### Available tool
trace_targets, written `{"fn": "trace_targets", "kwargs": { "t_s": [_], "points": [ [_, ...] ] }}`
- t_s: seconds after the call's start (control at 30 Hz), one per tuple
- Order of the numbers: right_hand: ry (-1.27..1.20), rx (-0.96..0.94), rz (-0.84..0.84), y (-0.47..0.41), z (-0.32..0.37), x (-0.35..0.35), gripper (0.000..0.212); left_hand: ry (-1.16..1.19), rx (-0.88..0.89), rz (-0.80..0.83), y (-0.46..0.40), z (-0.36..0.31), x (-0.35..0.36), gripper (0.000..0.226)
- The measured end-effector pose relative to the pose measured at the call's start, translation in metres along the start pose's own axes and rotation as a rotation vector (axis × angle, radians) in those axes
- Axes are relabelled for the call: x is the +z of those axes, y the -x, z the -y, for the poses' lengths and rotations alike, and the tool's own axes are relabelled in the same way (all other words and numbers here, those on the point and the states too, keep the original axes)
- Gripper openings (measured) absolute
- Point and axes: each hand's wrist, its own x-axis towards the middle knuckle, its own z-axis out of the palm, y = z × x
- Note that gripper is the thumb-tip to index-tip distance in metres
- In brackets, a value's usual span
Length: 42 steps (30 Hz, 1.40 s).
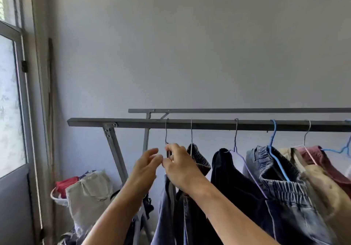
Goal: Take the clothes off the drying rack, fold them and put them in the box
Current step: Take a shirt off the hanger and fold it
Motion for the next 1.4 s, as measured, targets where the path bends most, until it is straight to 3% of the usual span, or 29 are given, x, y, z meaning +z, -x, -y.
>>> {"fn": "trace_targets", "kwargs": {
  "t_s": [0.1, 0.23, 0.4, 0.5, 0.6, 0.8, 0.87, 0.97, 1.1, 1.2, 1.4],
  "points": [
    [0.058, 0.109, 0.031, -0.018, -0.007, 0.010, 0.053, -0.067, -0.142, 0.108, -0.010, 0.014, 0.002, 0.048],
    [0.077, 0.219, -0.006, -0.036, -0.015, 0.027, 0.054, -0.006, -0.182, 0.298, -0.019, 0.024, 0.004, 0.029],
    [0.028, 0.344, -0.003, -0.048, -0.024, 0.041, 0.050, 0.044, -0.227, 0.250, -0.023, 0.029, 0.010, 0.029],
    [-0.009, 0.336, -0.076, -0.056, -0.028, 0.043, 0.013, 0.099, -0.224, 0.260, -0.021, 0.031, 0.004, 0.025],
    [-0.015, 0.278, -0.206, -0.062, -0.023, 0.048, 0.026, 0.161, -0.193, 0.249, -0.020, 0.028, -0.004, 0.023],
    [-0.140, 0.194, -0.222, -0.062, 0.000, 0.051, 0.036, 0.239, -0.117, 0.232, -0.017, 0.014, -0.024, 0.019],
    [-0.096, 0.146, -0.210, -0.060, 0.004, 0.047, 0.034, 0.178, -0.064, 0.222, -0.013, 0.012, -0.034, 0.016],
    [-0.017, 0.041, -0.158, -0.052, 0.009, 0.043, 0.026, 0.011, 0.047, 0.075, -0.018, 0.016, -0.050, 0.021],
    [0.270, -0.109, -0.109, -0.034, 0.013, 0.039, 0.022, -0.285, 0.194, -0.150, -0.038, 0.034, -0.079, 0.055],
    [0.390, -0.231, -0.138, -0.026, 0.011, 0.032, 0.022, -0.527, 0.254, -0.158, -0.045, 0.037, -0.105, 0.074],
    [0.384, -0.264, -0.158, -0.033, 0.001, 0.018, 0.022, -0.621, 0.359, -0.214, -0.035, 0.025, -0.134, 0.048]
  ]
}}
